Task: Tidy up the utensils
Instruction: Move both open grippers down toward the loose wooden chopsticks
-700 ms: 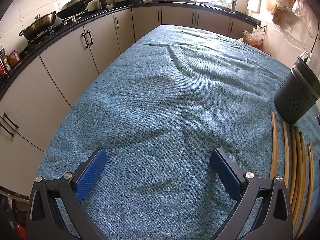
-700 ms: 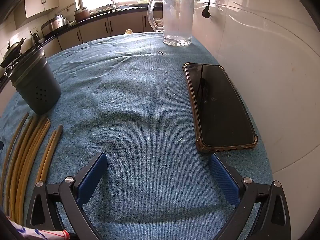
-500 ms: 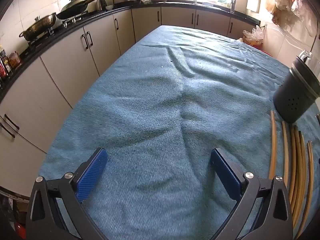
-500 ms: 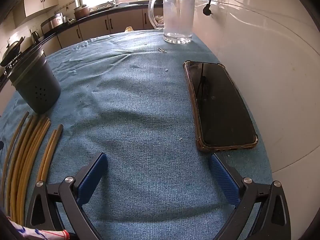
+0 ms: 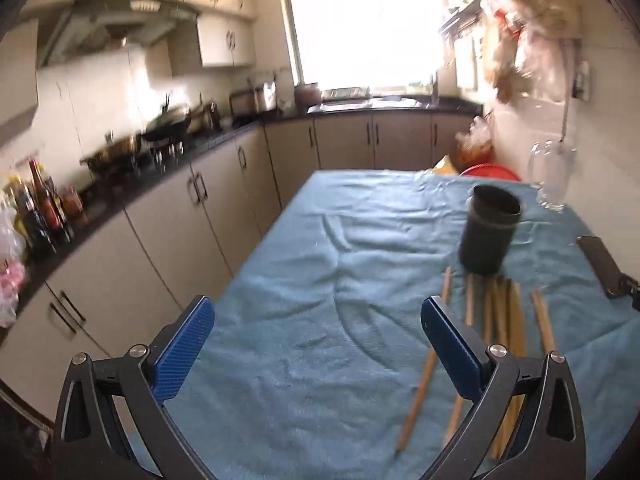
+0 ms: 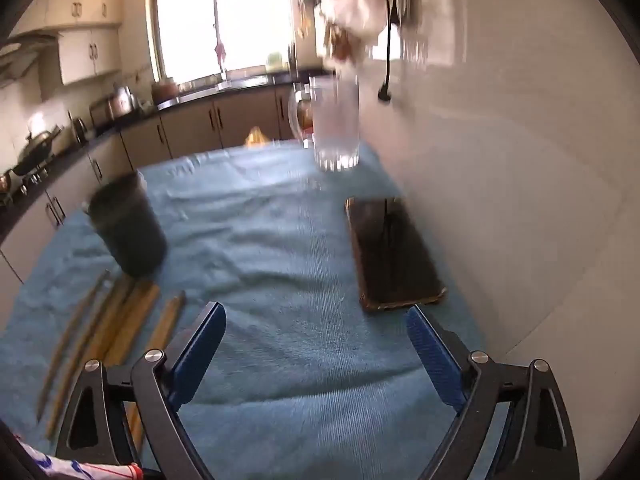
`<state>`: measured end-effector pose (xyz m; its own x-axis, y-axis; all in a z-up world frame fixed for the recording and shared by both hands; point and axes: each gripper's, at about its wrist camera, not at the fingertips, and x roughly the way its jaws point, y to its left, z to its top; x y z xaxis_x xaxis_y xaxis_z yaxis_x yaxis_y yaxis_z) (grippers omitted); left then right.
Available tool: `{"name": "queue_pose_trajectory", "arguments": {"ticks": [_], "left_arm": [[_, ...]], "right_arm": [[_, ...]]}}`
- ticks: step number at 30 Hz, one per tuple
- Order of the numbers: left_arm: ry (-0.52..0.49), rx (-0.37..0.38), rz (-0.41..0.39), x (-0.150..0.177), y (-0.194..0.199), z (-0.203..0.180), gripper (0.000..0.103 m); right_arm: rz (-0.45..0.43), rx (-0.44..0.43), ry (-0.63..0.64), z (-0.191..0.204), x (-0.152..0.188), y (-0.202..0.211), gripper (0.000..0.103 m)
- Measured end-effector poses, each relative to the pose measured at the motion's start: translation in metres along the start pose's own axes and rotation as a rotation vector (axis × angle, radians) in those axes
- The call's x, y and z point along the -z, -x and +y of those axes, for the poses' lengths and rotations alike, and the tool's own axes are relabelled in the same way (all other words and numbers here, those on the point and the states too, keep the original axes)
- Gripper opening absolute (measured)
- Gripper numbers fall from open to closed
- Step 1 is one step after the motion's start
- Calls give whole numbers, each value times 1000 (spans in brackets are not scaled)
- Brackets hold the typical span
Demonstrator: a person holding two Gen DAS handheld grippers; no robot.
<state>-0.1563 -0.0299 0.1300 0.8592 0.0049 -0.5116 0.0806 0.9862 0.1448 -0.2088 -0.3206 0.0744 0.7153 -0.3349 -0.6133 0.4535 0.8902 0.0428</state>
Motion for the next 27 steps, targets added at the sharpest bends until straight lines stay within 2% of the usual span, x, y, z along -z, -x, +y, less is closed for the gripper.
{"name": "queue_pose_trajectory", "arguments": {"ticks": [7,11,18,27], "left_arm": [[5,72,-48,1,41,-3,103],[20,106,-38,2,47,-4,103],[49,125,-5,9,46,2,103],[43,103,47,16,26,4,103]], "right_arm": [[-167,35,42,13,4,55,94],[-210,44,57,20,9,68,94],[-181,21,61,20,12,71,94],[-121,-4,85,28,18,55,94]]}}
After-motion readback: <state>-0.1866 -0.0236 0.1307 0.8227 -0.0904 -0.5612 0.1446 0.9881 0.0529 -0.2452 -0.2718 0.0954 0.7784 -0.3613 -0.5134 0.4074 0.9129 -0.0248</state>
